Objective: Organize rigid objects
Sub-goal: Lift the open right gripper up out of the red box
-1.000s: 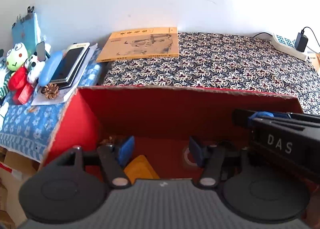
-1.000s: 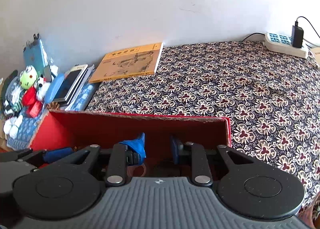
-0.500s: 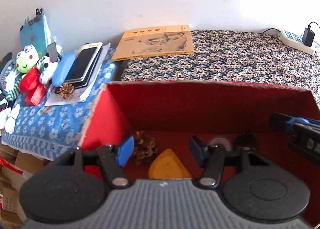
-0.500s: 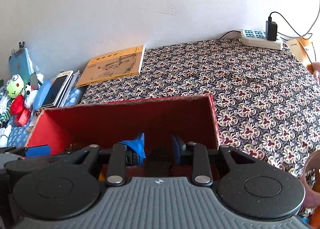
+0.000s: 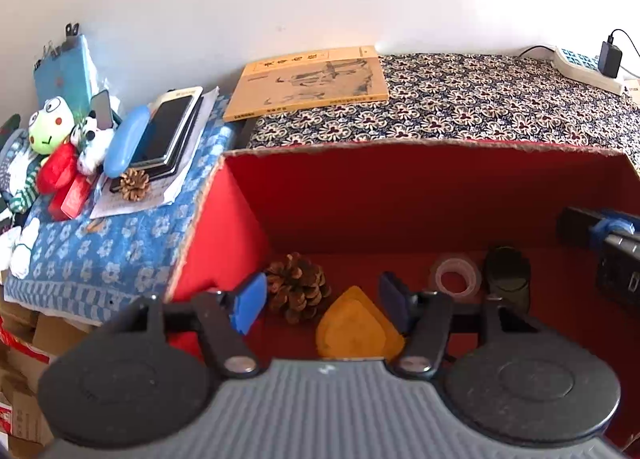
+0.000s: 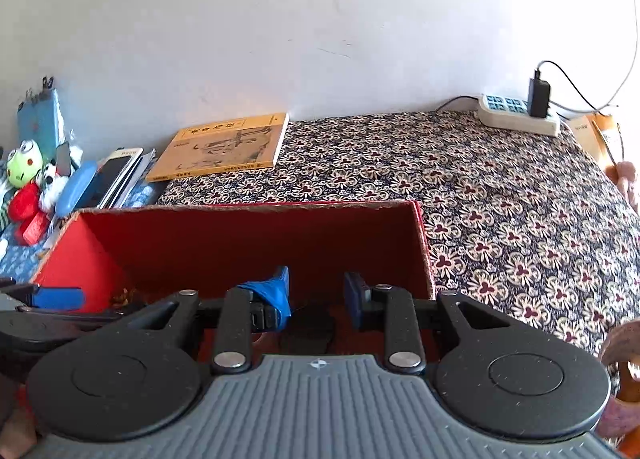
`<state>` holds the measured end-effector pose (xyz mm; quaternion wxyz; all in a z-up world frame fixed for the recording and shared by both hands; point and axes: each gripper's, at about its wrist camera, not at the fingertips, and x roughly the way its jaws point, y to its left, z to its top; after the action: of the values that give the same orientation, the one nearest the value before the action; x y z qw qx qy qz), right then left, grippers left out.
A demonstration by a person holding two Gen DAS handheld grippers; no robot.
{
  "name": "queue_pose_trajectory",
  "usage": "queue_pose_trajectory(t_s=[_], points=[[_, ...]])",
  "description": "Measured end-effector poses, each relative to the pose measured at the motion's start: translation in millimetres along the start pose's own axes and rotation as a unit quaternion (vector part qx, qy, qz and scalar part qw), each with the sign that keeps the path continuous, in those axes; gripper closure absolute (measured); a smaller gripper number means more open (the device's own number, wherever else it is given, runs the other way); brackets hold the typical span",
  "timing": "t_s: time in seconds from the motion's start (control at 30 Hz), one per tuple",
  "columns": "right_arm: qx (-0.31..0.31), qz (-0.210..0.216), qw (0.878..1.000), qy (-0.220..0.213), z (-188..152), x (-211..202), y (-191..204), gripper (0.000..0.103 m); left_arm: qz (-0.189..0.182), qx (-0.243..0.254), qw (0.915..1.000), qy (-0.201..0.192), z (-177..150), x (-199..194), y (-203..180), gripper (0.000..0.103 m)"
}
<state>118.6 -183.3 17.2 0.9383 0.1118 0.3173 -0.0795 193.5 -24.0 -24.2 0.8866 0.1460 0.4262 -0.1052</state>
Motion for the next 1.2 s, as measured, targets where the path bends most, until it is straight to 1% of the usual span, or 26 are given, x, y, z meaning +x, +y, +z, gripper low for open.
queue_pose_trajectory(t_s=[0.1,0.27,0.37,0.43,0.57,0.67,0.8,0.87,0.97,1.07,1.2], points=[[-0.005,0.002,1.000,-0.001,2,4,-1,0.092,-0.006,0.005,1.0000,-0.002,0,0,-2,0.041],[-0.020,0.014,1.000,-0.001,4,8,-1,0.090,-0.004,0.016,0.9998,-0.007,1,1,-6,0.041],[-0.021,0.016,1.000,-0.001,4,8,-1,0.090,-0.014,0.012,0.9998,-0.002,1,2,-5,0.041],[-0.021,0.015,1.000,-0.001,4,8,-1,0.090,-0.021,0.011,0.9997,-0.001,1,2,-5,0.041],[-0.021,0.001,1.000,0.007,4,7,2,0.090,-0.019,0.017,0.9997,0.001,1,2,-6,0.040],[-0.019,-0.006,1.000,0.016,4,2,3,0.090,-0.018,0.020,0.9996,0.007,0,0,-7,0.039],[-0.013,0.003,1.000,0.019,3,-9,6,0.090,-0.015,0.019,0.9997,0.011,-2,-7,-4,0.039],[-0.015,0.005,1.000,0.020,2,-16,10,0.090,-0.019,0.017,0.9996,0.008,-3,-13,-2,0.038],[-0.026,-0.001,0.999,0.020,0,-25,16,0.090,-0.007,0.021,0.9997,-0.001,-4,-24,-1,0.038],[-0.023,-0.001,0.999,0.022,-1,-34,18,0.090,-0.001,0.027,0.9996,-0.004,-6,-33,1,0.037],[-0.021,0.006,0.999,0.039,-4,-43,20,0.089,-0.009,0.022,0.9997,0.002,-10,-46,4,0.036]])
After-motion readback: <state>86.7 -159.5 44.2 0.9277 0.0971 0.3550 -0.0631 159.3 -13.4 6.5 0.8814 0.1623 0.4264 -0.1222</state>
